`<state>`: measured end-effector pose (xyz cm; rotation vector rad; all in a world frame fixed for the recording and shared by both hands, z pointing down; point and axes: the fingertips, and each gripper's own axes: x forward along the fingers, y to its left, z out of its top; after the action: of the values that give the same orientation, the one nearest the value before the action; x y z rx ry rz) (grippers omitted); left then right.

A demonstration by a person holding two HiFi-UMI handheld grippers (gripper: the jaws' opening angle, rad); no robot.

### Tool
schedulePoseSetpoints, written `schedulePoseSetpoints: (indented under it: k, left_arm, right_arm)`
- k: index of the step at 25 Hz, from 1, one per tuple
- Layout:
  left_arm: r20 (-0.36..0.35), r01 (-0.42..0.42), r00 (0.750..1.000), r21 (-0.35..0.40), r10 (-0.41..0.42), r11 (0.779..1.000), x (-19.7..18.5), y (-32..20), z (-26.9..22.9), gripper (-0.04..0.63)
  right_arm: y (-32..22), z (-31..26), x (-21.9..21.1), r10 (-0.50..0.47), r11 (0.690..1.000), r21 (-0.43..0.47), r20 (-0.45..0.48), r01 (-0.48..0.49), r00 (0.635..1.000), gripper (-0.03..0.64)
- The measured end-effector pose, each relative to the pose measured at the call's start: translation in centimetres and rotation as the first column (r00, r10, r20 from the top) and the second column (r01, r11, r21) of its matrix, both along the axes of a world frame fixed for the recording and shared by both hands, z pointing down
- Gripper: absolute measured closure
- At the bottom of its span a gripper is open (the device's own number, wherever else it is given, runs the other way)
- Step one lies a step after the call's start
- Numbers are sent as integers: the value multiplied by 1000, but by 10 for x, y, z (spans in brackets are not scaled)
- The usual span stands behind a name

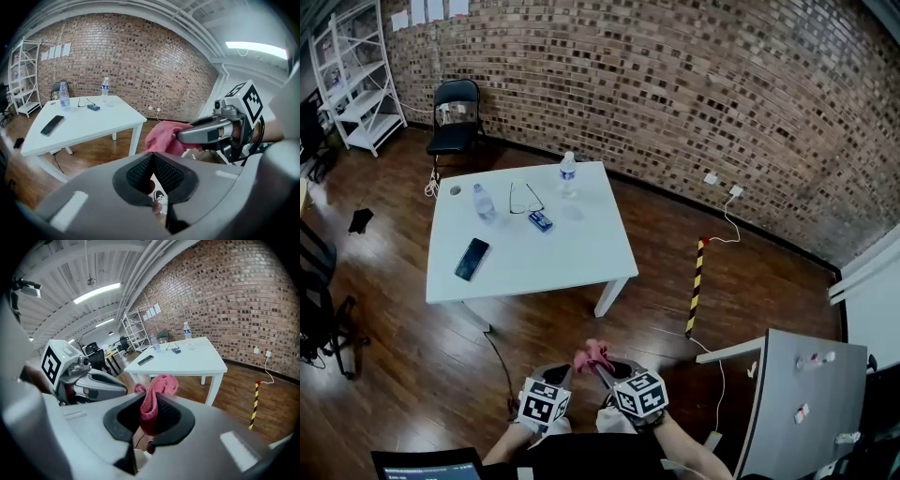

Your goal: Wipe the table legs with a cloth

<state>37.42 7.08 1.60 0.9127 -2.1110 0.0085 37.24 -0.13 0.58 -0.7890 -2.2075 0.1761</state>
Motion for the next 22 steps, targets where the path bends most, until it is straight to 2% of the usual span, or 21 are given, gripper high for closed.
schedulePoseSetpoints:
  k: [5, 13, 22]
  left_arm:
    - [-11, -5, 1000, -13, 5, 1000, 6, -16, 2, 594]
    - [22, 25, 999, -14, -24, 1000, -8, -31, -11, 594]
    - [8, -18, 1000, -7, 18, 1000, 1, -49, -8, 594]
  right_arm:
    - [-3, 1, 6, -34, 999, -26, 17, 34, 999, 581]
    - [-9, -5, -2, -75, 996, -45, 42, 77, 996, 581]
    - [1, -7, 0, -114, 992, -45, 47, 117, 992, 581]
